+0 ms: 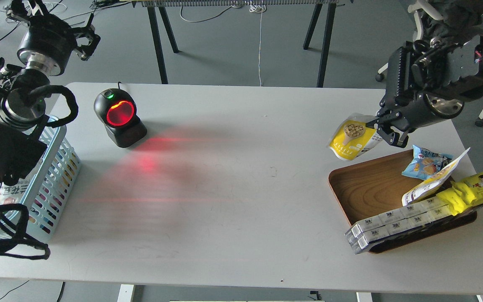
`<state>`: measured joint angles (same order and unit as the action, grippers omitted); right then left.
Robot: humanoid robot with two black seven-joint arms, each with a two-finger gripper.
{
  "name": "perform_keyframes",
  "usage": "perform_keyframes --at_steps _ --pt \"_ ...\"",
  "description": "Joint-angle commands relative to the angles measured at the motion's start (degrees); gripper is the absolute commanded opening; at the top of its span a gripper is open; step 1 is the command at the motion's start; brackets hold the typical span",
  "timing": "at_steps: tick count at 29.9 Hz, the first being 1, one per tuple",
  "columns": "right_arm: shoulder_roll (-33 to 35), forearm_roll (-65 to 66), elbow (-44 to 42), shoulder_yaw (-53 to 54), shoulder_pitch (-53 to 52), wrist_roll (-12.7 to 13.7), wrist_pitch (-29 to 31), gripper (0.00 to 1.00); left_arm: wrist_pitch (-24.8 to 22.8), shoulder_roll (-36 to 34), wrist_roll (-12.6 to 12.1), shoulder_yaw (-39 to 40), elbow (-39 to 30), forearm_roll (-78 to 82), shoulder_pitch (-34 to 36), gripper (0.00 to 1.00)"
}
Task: Scan snack and place in basket
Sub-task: 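Grasp the yellow snack bag and lift it off the tray, then carry the bag toward the scanner and set it upright on the table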
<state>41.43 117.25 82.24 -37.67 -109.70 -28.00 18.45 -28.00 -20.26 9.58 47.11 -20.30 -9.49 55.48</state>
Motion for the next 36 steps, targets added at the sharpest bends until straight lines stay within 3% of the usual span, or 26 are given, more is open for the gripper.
perform_keyframes --at_steps 1,12,25,36 --pt "-2.1 -1.9 0.1 0.3 -1.2 0.0 0.0 0.0 0.0 0.1 0.0 0.0 0.0 0.0 0.0 1.0" --pt "-16.7 -10.5 -1.0 0.7 -4.3 0.0 0.1 0.0 0.0 0.2 0.0 0.0 0.0 0.0 0.1 1.0" --pt "-40.4 -18.7 -17.4 3.9 -0.2 0.0 -0.1 0.0 0.0 0.4 0.2 0.0 0.2 0.0 -0.1 1.0" --pt "-41.4 -19.5 -24.2 3.9 4.5 0.0 -0.1 0.0 0.0 0.0 0.2 0.0 0.5 0.0 -0.1 1.0"
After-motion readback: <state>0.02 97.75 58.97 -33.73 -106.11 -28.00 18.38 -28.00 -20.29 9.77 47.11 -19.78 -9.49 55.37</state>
